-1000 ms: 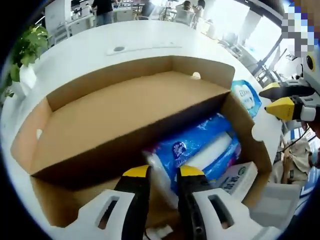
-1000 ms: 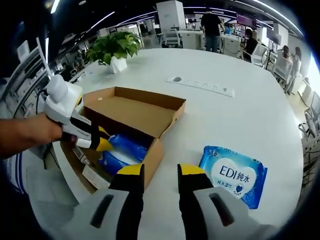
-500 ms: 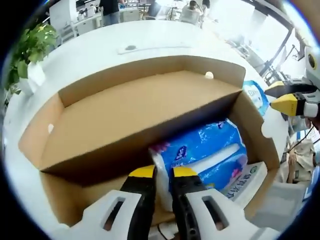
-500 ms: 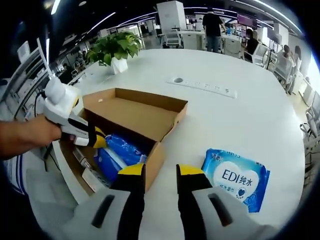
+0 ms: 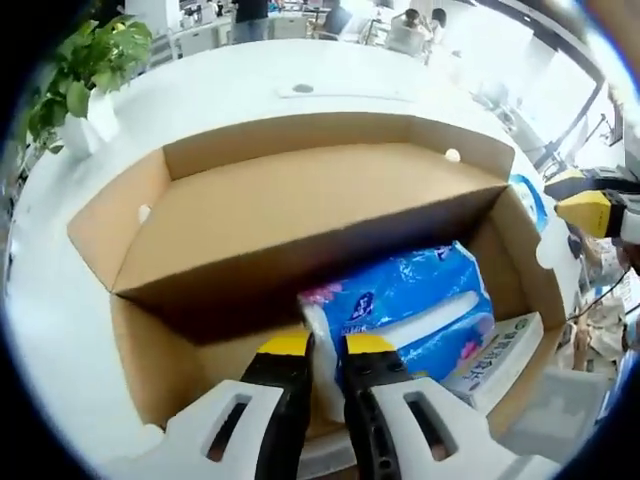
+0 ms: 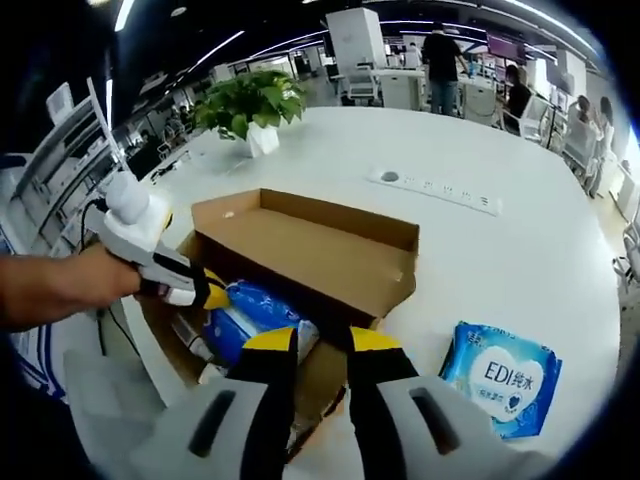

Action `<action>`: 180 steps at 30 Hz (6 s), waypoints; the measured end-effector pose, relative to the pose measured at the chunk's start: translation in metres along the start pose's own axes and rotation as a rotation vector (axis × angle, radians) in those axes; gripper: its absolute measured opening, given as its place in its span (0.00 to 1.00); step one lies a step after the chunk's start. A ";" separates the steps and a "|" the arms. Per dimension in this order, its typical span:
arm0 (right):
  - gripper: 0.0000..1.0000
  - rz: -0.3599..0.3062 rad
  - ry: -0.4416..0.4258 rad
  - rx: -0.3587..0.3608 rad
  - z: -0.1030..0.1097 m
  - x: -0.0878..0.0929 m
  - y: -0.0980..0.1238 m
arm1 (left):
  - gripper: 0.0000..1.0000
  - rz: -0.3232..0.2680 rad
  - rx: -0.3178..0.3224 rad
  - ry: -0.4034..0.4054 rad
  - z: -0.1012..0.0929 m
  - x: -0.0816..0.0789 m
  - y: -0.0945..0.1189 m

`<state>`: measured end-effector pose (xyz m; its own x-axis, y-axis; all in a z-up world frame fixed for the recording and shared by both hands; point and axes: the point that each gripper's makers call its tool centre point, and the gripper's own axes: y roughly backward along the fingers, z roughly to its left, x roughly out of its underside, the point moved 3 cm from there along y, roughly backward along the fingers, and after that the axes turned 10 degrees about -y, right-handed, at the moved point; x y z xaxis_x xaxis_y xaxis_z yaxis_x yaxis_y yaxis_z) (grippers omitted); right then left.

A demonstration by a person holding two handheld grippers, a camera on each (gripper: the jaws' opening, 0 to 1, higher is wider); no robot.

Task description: Operate the shoe box by opening the lid, removing the specified soft item, and placing it in the target area until the item is outside and the box remains undamaged.

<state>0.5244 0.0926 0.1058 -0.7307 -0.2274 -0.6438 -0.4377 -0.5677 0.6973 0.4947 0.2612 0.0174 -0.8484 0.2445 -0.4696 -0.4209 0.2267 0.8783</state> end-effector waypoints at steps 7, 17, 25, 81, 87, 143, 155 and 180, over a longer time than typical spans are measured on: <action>0.19 0.086 -0.029 -0.003 0.012 0.021 -0.024 | 0.08 -0.008 -0.004 -0.003 0.001 0.001 0.001; 0.15 0.211 -0.122 0.016 0.013 0.043 -0.049 | 0.08 -0.016 -0.003 -0.010 0.000 0.003 0.002; 0.17 0.226 -0.117 0.046 0.012 0.044 -0.058 | 0.08 -0.022 0.001 -0.007 0.001 0.005 0.003; 0.00 0.232 -0.004 0.027 0.040 0.018 -0.051 | 0.00 -0.077 -0.010 -0.074 0.008 -0.014 0.047; 0.00 0.195 0.002 0.024 0.043 0.003 -0.033 | 0.00 -0.101 -0.011 -0.092 0.004 -0.026 0.065; 0.00 0.023 -0.072 0.185 -0.069 -0.016 0.115 | 0.00 -0.175 0.125 -0.327 -0.153 -0.131 0.093; 0.00 -0.005 -0.103 0.245 -0.110 -0.018 0.148 | 0.00 -0.180 0.177 -0.380 -0.200 -0.157 0.083; 0.00 0.000 -0.184 0.290 -0.224 0.012 0.181 | 0.00 -0.133 0.240 -0.439 -0.297 -0.194 0.018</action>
<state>0.5535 -0.1897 0.1536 -0.8010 -0.0659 -0.5950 -0.5496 -0.3130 0.7746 0.5568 -0.0619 0.1511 -0.5558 0.5599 -0.6145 -0.3870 0.4800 0.7873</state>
